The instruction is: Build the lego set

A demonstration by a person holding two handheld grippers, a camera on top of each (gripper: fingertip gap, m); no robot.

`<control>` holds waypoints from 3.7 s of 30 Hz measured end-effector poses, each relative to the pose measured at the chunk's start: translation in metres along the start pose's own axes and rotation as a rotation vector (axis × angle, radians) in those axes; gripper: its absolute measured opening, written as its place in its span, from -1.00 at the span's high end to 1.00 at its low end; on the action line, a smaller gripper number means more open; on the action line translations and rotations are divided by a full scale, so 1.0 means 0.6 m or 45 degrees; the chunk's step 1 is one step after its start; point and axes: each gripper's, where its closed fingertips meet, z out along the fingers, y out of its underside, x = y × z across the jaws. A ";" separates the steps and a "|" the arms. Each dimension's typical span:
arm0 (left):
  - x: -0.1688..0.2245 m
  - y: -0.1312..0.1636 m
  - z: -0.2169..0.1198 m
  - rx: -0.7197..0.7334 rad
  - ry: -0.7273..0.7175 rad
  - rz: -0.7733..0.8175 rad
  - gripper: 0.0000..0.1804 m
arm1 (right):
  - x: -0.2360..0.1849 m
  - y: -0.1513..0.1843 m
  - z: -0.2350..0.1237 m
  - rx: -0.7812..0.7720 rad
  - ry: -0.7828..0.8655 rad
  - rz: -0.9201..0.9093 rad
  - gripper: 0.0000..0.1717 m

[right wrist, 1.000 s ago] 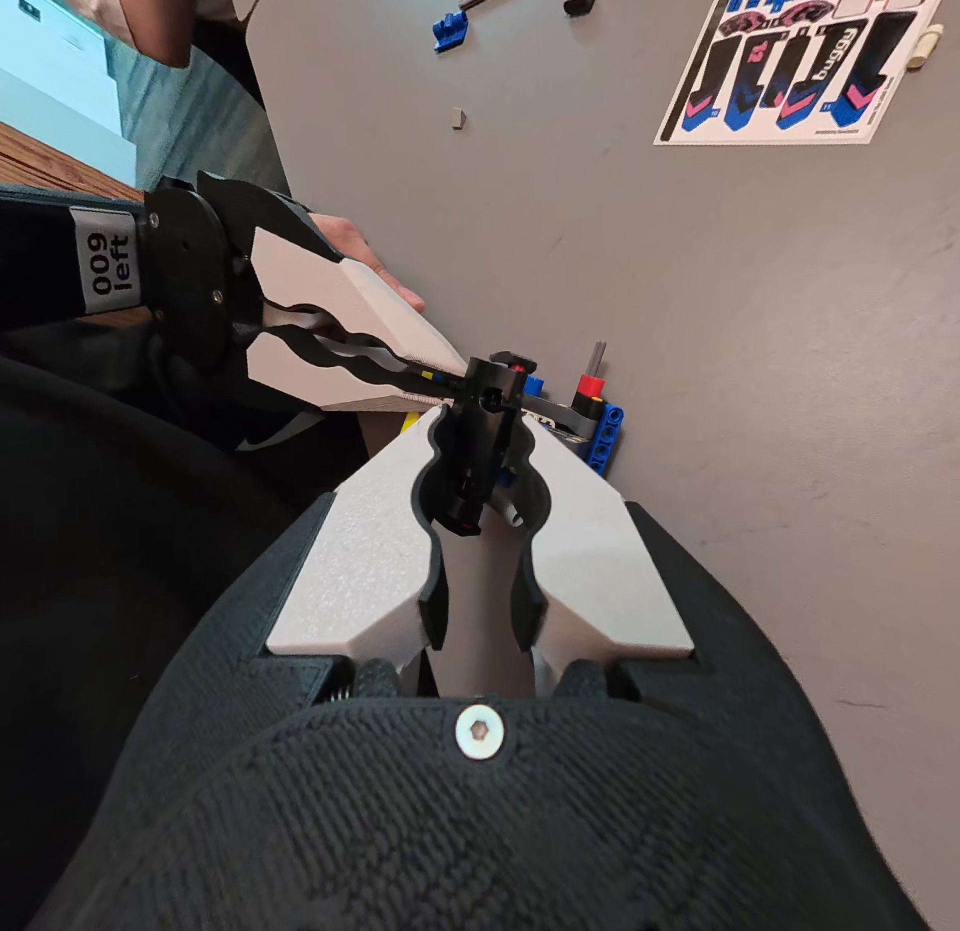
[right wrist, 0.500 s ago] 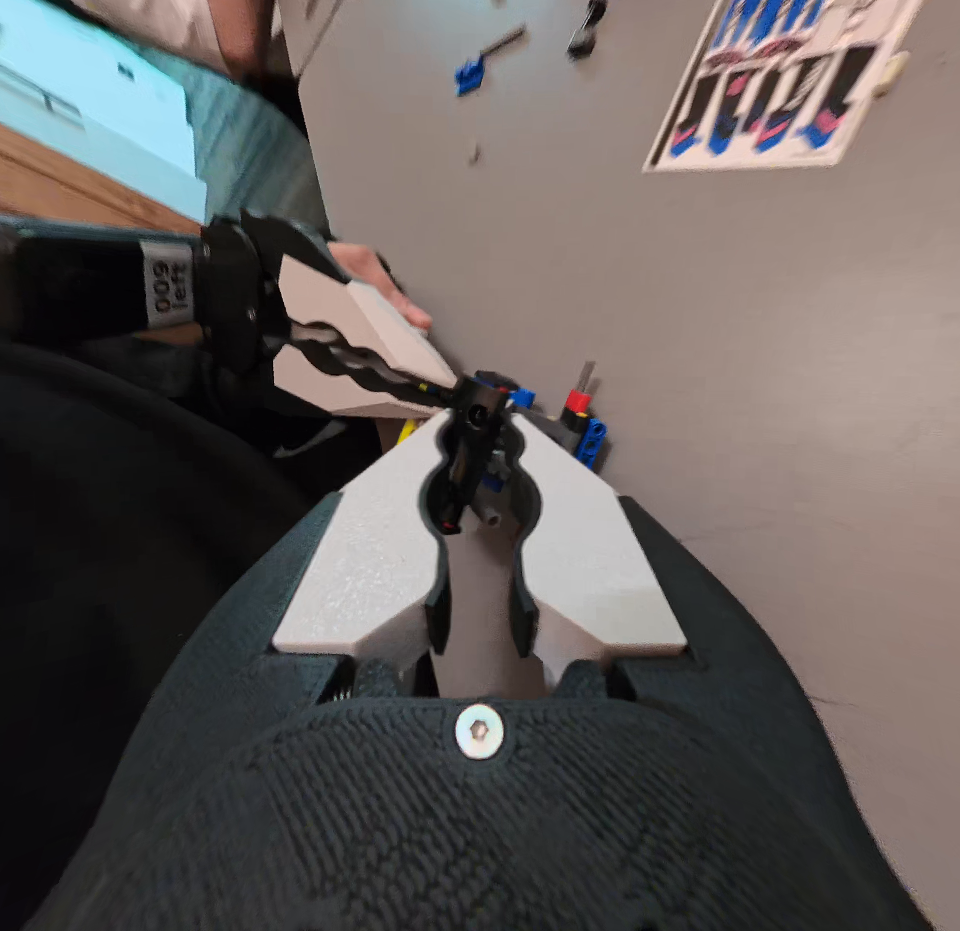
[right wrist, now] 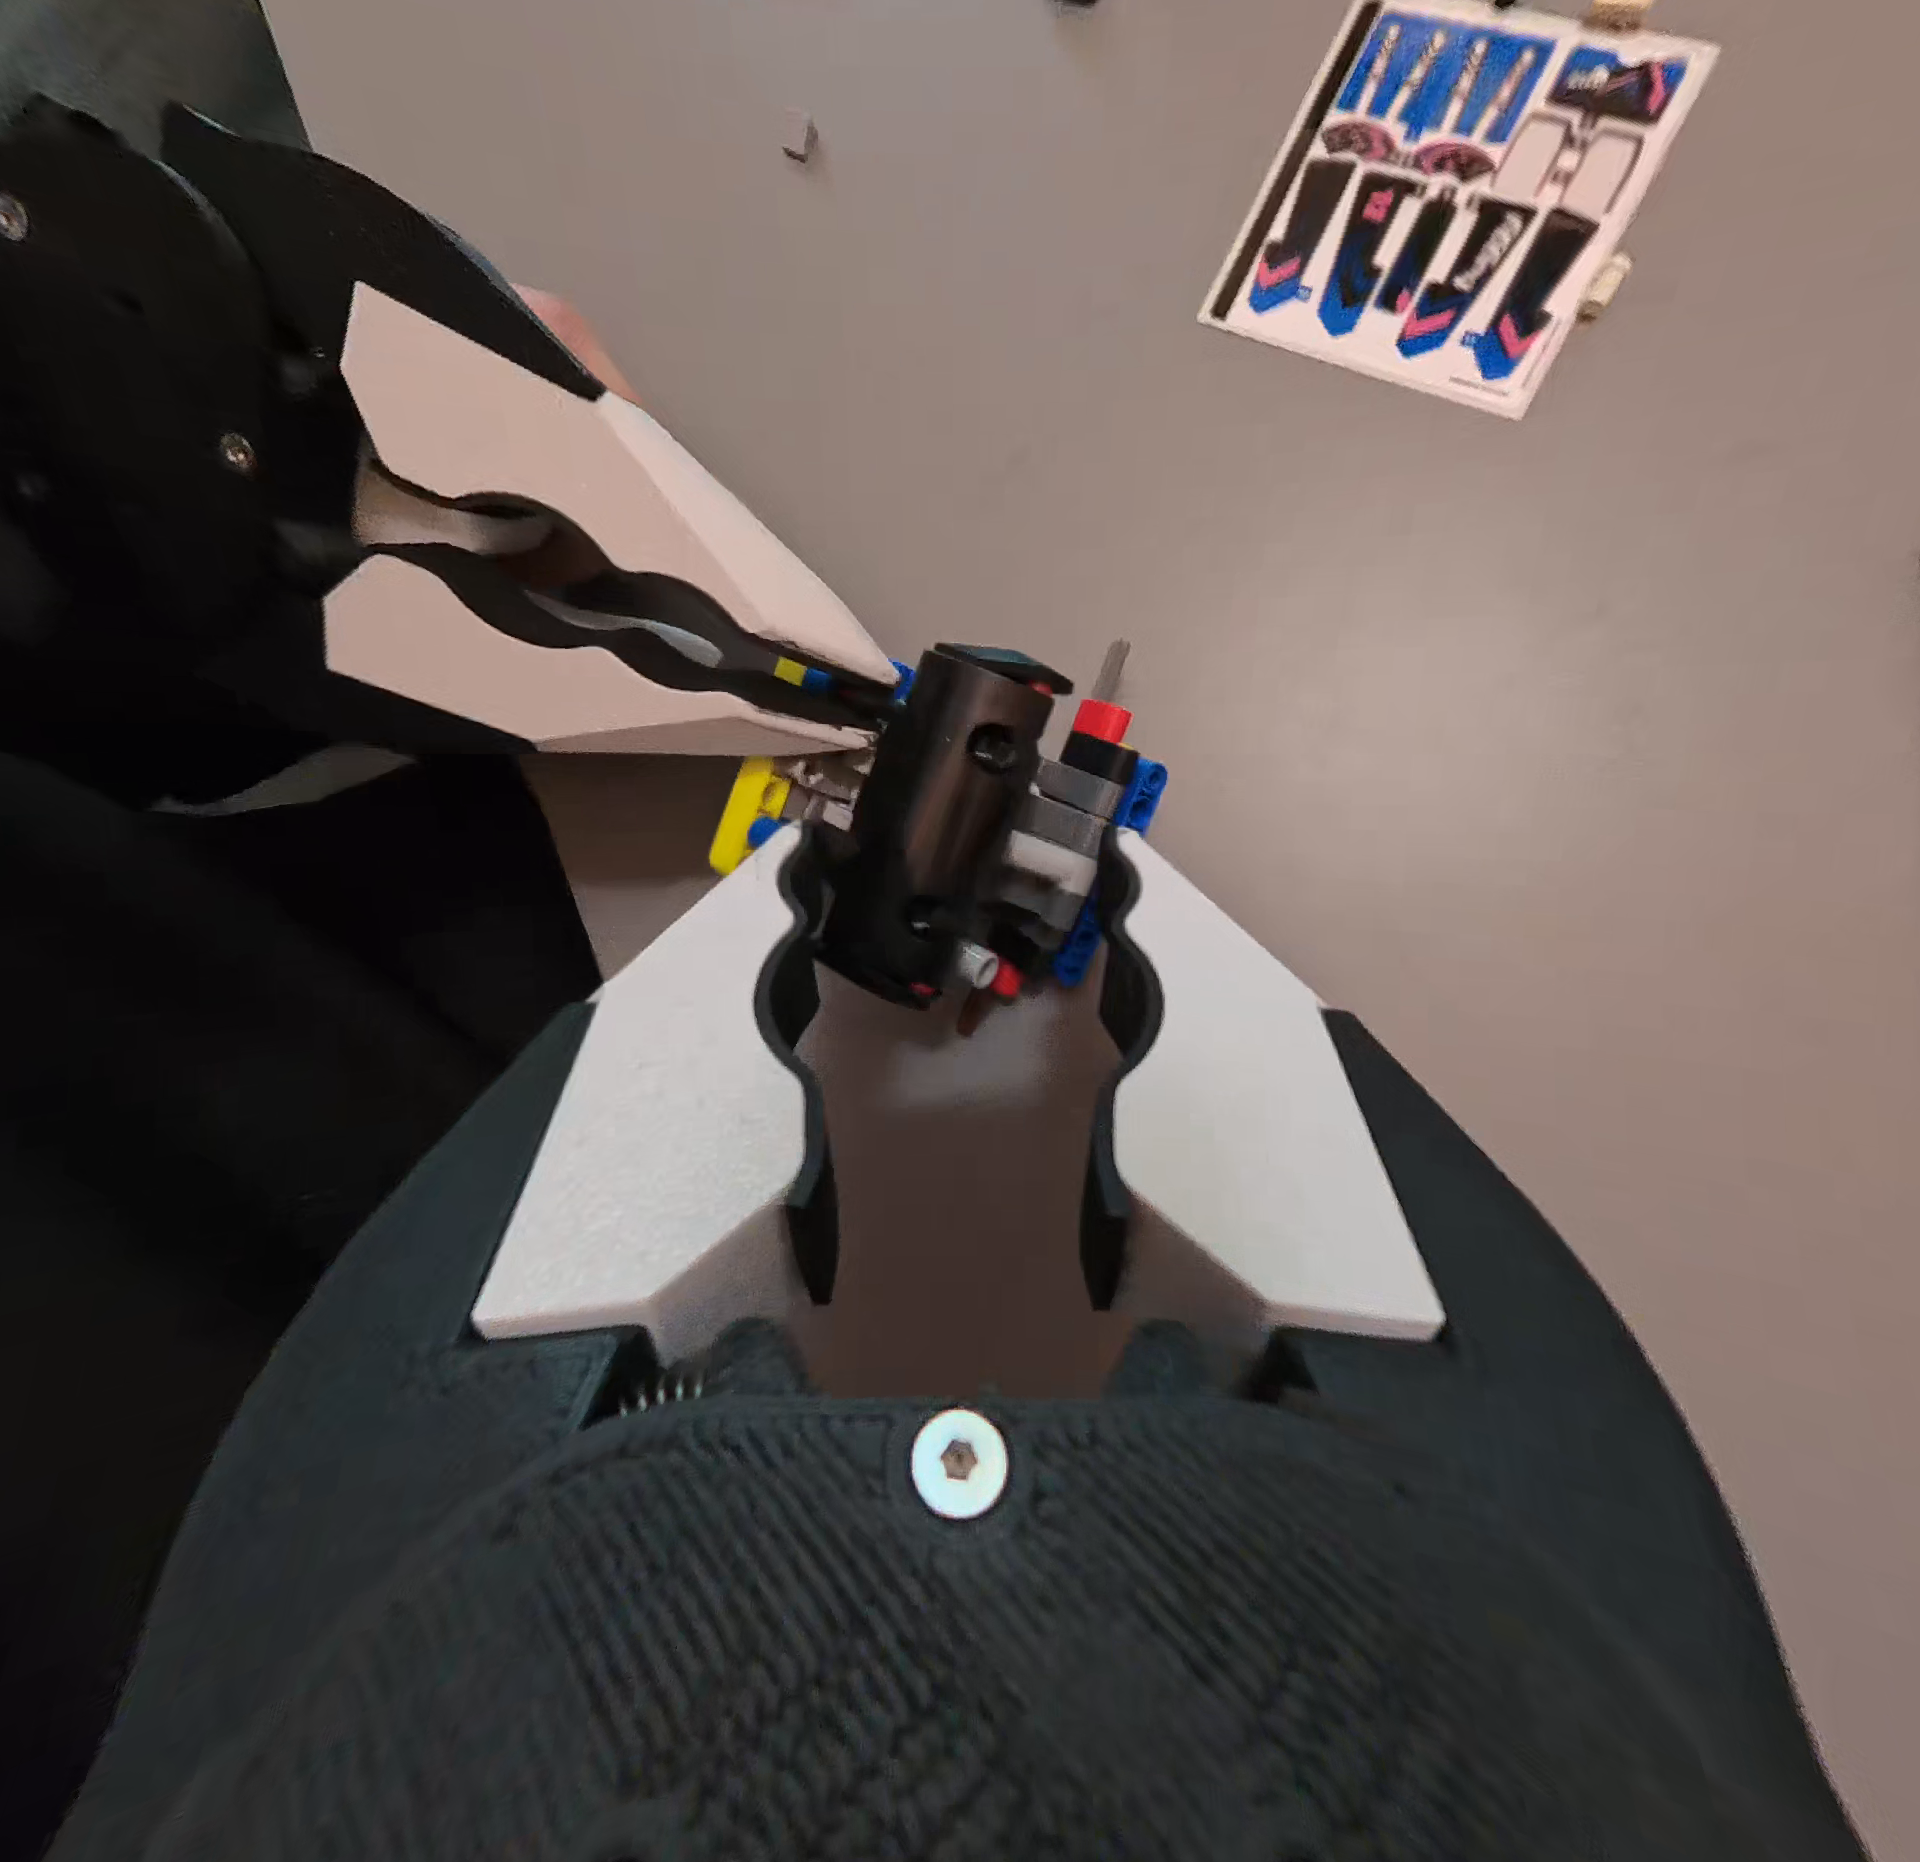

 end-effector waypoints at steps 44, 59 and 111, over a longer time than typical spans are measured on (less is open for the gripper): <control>-0.075 0.057 -0.035 -0.176 -0.202 -0.083 0.34 | 0.030 -0.101 0.065 0.052 -0.064 -0.099 0.68; -0.122 0.074 -0.020 -0.209 -0.226 -0.091 0.35 | 0.043 -0.136 0.088 0.060 -0.060 -0.132 0.68; -0.128 0.006 -0.062 0.172 0.093 -0.607 0.35 | -0.009 -0.137 0.000 0.496 -0.008 -0.492 0.45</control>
